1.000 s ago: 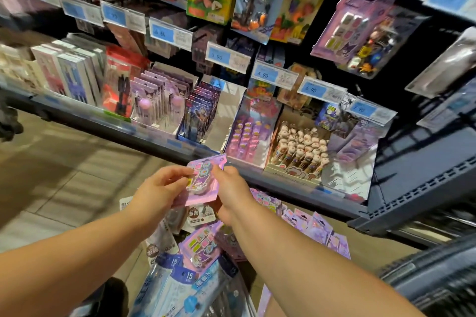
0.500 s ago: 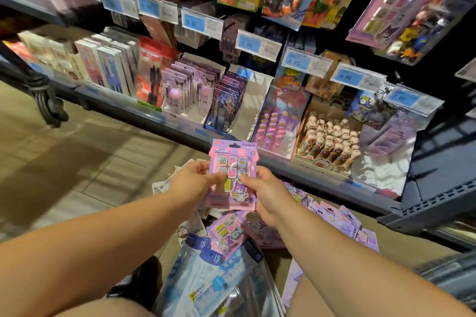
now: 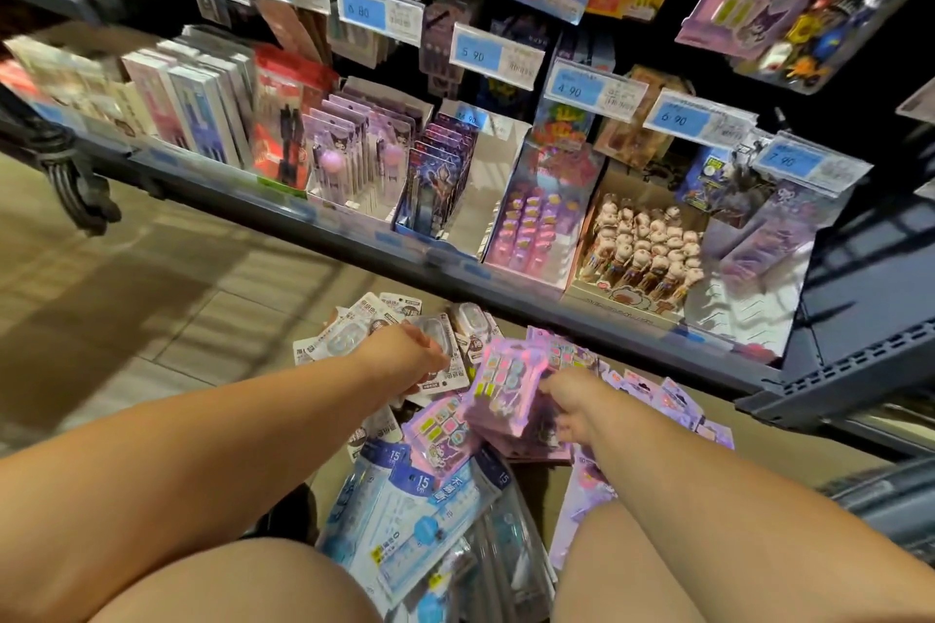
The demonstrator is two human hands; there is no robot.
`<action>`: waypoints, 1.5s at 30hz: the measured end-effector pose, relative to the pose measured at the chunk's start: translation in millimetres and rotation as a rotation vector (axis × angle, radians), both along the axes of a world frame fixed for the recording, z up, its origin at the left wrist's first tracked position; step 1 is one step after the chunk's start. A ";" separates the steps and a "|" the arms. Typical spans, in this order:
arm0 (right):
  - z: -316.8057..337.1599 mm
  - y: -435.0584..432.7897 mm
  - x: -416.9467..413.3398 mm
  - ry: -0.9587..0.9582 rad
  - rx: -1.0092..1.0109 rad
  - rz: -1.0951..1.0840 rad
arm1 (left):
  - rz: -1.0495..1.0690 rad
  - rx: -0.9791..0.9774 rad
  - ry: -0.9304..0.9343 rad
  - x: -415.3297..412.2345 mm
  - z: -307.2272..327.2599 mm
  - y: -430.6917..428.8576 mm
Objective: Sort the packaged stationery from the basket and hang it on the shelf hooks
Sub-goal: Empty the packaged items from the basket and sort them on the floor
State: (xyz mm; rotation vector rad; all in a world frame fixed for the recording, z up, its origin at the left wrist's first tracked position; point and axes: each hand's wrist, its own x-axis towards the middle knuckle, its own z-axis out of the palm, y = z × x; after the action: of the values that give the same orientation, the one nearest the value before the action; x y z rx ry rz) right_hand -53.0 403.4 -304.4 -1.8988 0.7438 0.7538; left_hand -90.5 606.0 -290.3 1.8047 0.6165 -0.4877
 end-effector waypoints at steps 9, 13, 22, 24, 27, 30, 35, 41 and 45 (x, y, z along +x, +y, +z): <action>35.7 -4.8 -18.7 -0.016 0.013 0.070 | -0.137 0.151 0.034 1.8 19.8 -10.5; 88.2 -34.8 -29.0 -0.245 0.220 0.026 | -0.420 0.287 -0.060 16.1 77.3 -48.6; 181.4 -160.4 -95.9 -0.654 0.360 -0.086 | -0.686 0.402 -0.345 2.0 177.6 -218.8; 191.3 -192.1 -118.5 -0.709 0.353 -0.107 | -0.690 0.380 -0.406 -15.3 183.0 -253.6; 182.4 -252.2 -155.5 -0.699 0.266 -0.223 | -0.668 0.116 -0.499 -47.3 165.9 -301.5; 147.7 -320.0 -189.4 -0.577 0.139 -0.383 | -0.656 0.237 -0.623 -69.5 132.2 -332.6; 68.2 -417.0 -253.1 -0.310 -0.063 -0.486 | -0.695 0.493 -0.672 -85.9 108.0 -345.7; -2.6 -474.7 -293.3 -0.027 -0.329 -0.270 | -0.693 0.531 -0.669 -82.4 98.4 -343.3; -30.9 -490.9 -304.5 0.125 -0.519 -0.159 | -0.684 0.508 -0.670 -88.6 96.6 -344.5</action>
State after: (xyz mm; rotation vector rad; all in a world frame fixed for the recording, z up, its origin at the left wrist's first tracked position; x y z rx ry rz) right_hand -357.6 -87.5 -335.3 -2.2269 1.2467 0.6212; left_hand -179.1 261.6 -193.7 2.4852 -0.4015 -0.1338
